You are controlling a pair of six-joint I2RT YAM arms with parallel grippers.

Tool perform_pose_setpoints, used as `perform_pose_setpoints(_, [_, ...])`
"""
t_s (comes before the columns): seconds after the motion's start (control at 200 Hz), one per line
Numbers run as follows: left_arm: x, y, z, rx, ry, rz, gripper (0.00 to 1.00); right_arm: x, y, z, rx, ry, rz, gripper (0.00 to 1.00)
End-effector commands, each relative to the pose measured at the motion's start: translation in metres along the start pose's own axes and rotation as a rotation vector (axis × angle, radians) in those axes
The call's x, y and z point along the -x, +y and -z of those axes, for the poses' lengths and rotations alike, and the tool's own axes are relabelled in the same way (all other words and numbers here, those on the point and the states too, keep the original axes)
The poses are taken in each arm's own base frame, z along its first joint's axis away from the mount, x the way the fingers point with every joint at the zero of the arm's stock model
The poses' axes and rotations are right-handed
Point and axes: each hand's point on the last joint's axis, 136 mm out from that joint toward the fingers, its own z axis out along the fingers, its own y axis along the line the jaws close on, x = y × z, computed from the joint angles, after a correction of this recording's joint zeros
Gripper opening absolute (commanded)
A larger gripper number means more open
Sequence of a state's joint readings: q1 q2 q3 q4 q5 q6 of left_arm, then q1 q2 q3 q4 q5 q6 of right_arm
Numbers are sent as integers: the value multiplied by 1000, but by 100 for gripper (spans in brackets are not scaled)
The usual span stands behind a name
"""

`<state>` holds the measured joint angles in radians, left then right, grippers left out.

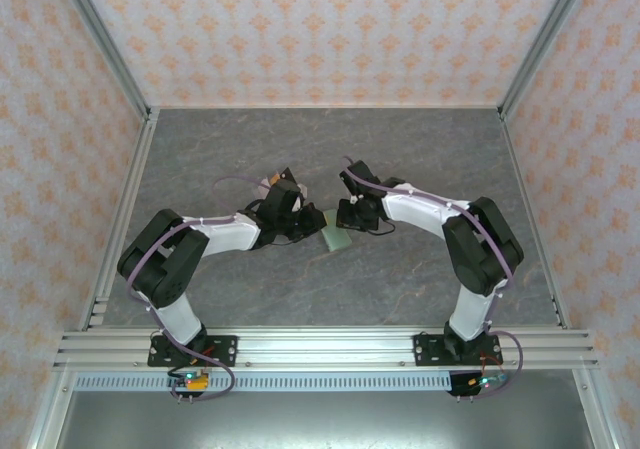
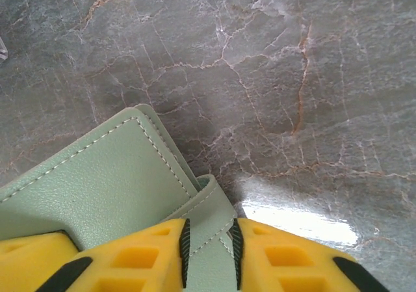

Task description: Take the credit cards out of the card holder

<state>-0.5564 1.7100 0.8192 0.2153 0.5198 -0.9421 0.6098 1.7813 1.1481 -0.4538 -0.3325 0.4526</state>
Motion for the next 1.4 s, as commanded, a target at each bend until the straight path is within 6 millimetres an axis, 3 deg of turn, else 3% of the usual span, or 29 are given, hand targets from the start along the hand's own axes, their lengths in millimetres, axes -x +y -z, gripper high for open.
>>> perform_pose_setpoints(0.0, [2, -10, 9, -11, -4, -27, 0, 0, 12, 16, 67, -26, 31, 29])
perform_pose_setpoints(0.265, [1, -14, 10, -21, -3, -31, 0, -15, 26, 12, 183, 26, 56, 40])
perform_pose_setpoints(0.591, [0, -16, 8, -37, 4, -32, 0, -13, 12, -2, 92, 40, 53, 38])
perform_pose_setpoints(0.841, [-1, -16, 8, -33, 7, -32, 0, -2, -8, -2, -43, 1, 38, 24])
perform_pose_setpoints(1.116, [1, -20, 10, -29, 3, -46, 0, -6, -2, -1, -14, 32, 59, 0])
perform_pose_setpoints(1.236, [2, -19, 10, -25, 0, -45, 0, -5, -9, 0, -54, 20, 52, 0])
perform_pose_setpoints(1.396, [3, -14, 13, -5, -19, -36, 0, -2, -44, -1, -222, -15, 4, 0])
